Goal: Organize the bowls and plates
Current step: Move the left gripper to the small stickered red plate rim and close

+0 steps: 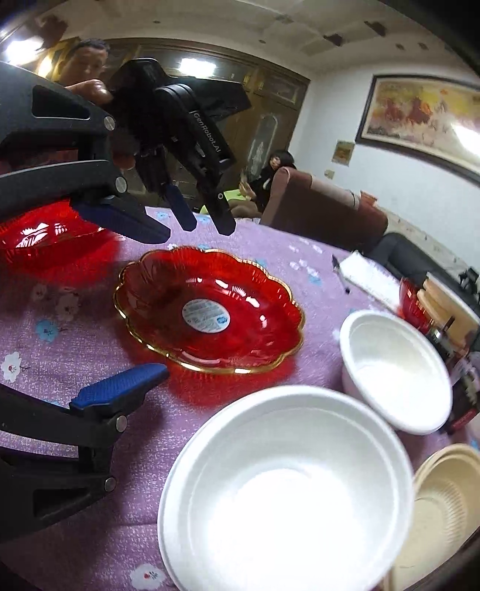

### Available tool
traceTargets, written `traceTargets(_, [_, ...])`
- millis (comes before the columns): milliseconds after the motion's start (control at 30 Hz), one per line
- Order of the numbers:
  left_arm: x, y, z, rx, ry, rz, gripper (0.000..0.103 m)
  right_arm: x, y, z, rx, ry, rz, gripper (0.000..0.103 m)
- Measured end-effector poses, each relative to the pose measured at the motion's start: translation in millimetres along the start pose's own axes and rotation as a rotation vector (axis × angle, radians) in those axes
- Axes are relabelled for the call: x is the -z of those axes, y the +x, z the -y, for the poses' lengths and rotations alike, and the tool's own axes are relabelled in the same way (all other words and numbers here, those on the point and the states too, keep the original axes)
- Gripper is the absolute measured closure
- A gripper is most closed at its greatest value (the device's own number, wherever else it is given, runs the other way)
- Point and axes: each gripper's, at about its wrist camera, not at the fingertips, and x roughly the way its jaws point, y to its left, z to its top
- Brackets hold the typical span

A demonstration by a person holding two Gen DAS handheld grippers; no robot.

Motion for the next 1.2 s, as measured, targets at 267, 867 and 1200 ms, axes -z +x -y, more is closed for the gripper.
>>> traceTargets(267, [-0.5,15.8,-0.7,-0.019,0.018,-0.019,0.044,-5.3,10.4,13.4,0.023,0.058,-0.003,0.036])
traceTargets(867, [22.9,18.7,4.5,-0.055,0.078,-0.038,0.044,-12.6,25.0,18.0,0.059,0.065,0.025,0.054])
traceTargets(1200, [26.1,19.8,3.0,-0.114,0.097,-0.035,0.078,-15.3,27.0,29.3,0.111,0.082,0.031,0.090])
